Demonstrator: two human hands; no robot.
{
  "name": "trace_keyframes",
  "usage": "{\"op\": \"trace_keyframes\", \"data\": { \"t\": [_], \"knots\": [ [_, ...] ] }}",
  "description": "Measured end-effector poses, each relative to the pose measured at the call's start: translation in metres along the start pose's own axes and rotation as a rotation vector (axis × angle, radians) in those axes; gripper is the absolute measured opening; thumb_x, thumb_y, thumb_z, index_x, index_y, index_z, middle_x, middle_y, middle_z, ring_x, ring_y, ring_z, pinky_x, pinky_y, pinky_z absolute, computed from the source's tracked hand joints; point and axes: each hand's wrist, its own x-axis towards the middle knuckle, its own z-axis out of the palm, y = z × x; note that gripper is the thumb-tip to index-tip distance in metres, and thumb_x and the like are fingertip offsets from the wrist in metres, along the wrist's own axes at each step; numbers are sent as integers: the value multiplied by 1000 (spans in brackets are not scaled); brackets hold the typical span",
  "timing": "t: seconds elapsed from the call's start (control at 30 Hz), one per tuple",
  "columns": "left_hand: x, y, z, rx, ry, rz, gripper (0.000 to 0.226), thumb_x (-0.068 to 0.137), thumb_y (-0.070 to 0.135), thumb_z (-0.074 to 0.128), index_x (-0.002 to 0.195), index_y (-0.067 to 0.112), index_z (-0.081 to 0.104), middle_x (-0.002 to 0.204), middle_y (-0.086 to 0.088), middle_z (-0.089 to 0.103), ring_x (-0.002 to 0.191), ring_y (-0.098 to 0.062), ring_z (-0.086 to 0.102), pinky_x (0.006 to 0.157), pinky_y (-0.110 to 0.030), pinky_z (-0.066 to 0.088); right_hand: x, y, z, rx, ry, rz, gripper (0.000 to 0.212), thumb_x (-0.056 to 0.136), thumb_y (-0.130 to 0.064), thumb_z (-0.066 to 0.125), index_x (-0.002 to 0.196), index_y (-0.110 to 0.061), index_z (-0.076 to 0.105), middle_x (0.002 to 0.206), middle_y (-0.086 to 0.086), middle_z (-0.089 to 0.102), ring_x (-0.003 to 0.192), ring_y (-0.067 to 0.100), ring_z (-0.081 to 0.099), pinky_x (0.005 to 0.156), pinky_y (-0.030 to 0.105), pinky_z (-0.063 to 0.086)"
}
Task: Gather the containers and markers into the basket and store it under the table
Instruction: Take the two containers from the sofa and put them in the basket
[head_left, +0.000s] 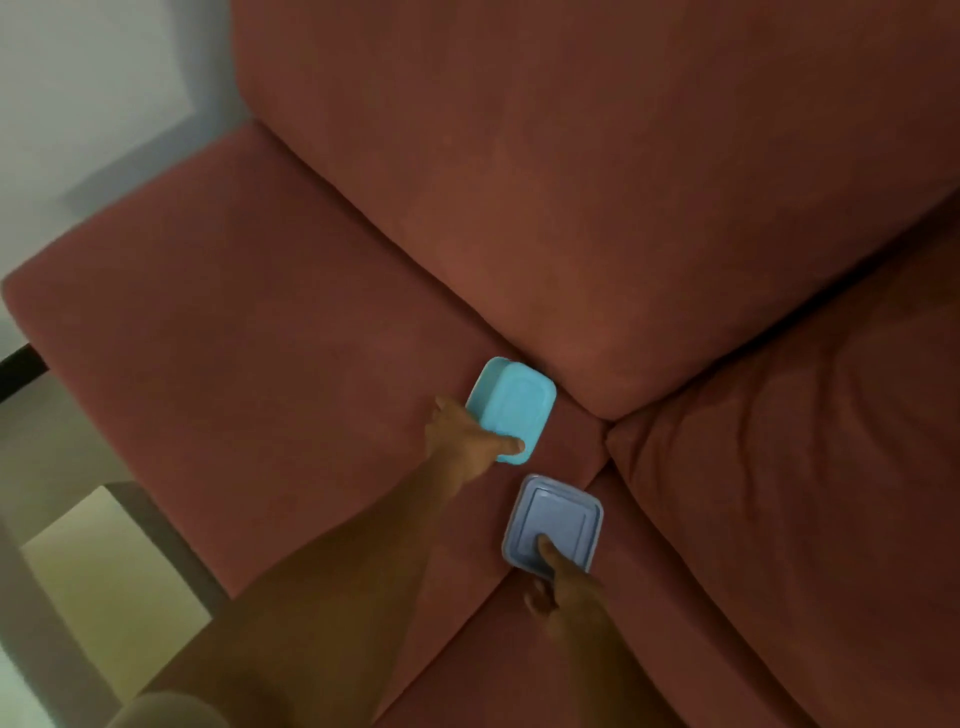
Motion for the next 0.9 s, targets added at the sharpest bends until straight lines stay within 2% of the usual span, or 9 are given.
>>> {"op": "trace_keyframes", "data": {
  "t": [0.07,0.2,0.37,0.5,0.57,0.67,0.77,0.83,0.9],
  "knots": [
    [-6,-9,-4,-48,-47,-21,97,38,40,93,120,8,51,113,-2,61,102,-21,63,86,-39,55,3,-7,0,9,-43,46,38,79,-8,76,114,-3,62,92,7,61,74,15,53,84,36,49],
    [-40,-43,-17,-438,-169,-119,51,54,21,92,99,18,68,85,3,73,65,-3,71,51,-22,56,7,-24,-9,49,-126,9,25,75,-11,79,94,-12,63,84,5,62,74,16,56,73,32,51],
    [-110,-91,-44,-800,-252,-112,66,65,-9,80,115,26,57,122,-5,60,102,-31,68,71,-46,60,-23,-32,-39,70,-343,-140,26,86,-12,62,112,-18,61,99,9,69,88,26,65,74,45,54],
    [-188,-108,-53,-876,-255,8,75,64,-26,66,121,21,54,126,-7,54,111,-32,62,76,-48,59,-68,-23,-51,179,-474,-106,24,89,-15,59,112,-11,60,105,15,68,98,32,64,75,52,59],
    [-235,-122,-55,-943,-230,66,72,64,-29,59,121,14,52,126,-10,54,111,-30,61,80,-49,58,-103,-5,-53,161,-550,-46,23,90,-19,55,107,-5,61,94,18,71,88,32,67,70,47,60],
    [-291,-142,-66,-1135,-272,119,54,63,-19,52,109,10,54,117,-14,54,103,-26,58,75,-39,58,-143,25,-55,45,-657,18,23,89,-23,52,98,-5,64,79,13,72,67,25,69,58,32,60],
    [-339,-168,-94,-1354,-257,81,40,67,4,63,106,12,59,105,-11,62,97,-26,60,68,-36,56,-176,57,-53,-167,-741,59,32,86,-27,54,109,-6,62,90,10,66,75,21,65,64,30,54],
    [-360,-186,-110,-1409,-88,30,35,74,26,70,106,12,66,91,-3,64,85,-22,61,64,-31,52,-194,78,-43,-281,-793,69,38,87,-28,54,118,-8,60,98,10,67,81,22,65,68,30,54],
    [-376,-208,-125,-1442,149,-15,38,78,30,73,111,13,68,95,-3,64,82,-21,57,65,-30,50,-214,106,-25,-392,-831,96,37,87,-28,55,119,-10,61,93,10,71,77,22,69,63,28,57]
  ]
}}
